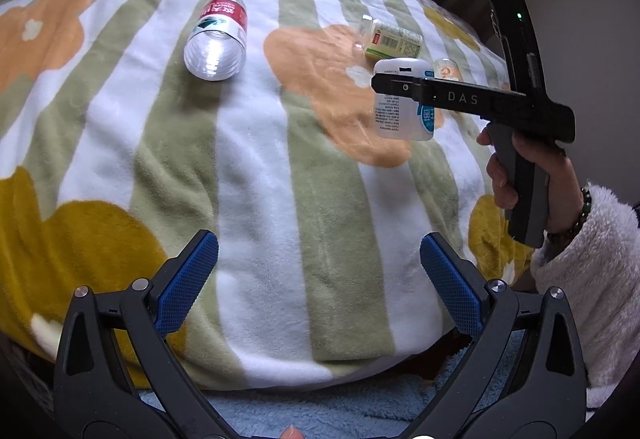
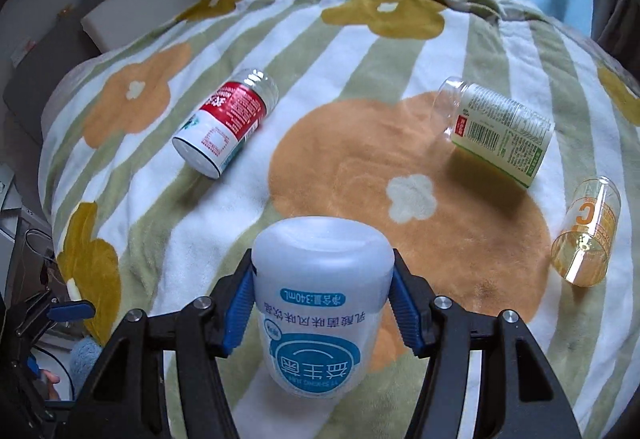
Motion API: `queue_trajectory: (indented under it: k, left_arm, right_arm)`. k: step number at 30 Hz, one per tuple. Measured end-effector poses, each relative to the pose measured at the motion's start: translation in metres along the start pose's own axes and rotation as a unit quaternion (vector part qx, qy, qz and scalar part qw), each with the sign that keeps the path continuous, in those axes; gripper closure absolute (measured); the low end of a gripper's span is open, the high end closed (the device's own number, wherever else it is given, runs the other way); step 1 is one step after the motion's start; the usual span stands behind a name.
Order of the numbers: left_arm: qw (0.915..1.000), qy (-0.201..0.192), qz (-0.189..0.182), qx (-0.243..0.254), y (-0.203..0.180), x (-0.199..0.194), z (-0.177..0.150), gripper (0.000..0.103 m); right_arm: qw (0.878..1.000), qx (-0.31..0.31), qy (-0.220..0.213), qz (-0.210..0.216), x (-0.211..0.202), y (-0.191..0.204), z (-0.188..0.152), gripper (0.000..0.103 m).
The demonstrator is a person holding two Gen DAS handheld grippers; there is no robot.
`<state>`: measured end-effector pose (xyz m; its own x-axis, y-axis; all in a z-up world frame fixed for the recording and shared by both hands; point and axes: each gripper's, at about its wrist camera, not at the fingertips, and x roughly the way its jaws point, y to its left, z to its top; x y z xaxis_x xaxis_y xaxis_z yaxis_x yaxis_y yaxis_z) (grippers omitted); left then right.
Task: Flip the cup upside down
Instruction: 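Rotate the white bottle with the right gripper so its cap points down, then lower the inverted bottle onto the bed and open the right gripper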
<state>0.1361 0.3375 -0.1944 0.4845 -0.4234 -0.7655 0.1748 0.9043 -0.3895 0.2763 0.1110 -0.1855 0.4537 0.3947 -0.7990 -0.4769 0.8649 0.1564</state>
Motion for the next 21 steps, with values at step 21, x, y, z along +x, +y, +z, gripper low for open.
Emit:
queue_trajectory:
  k: [21]
  left_arm:
    - [0.9999,-0.008,0.011,0.000,-0.002,0.011,0.008,0.002]
  right_arm:
    - [0.987,-0.013,-0.145,-0.065,0.002,0.012,-0.060,0.046]
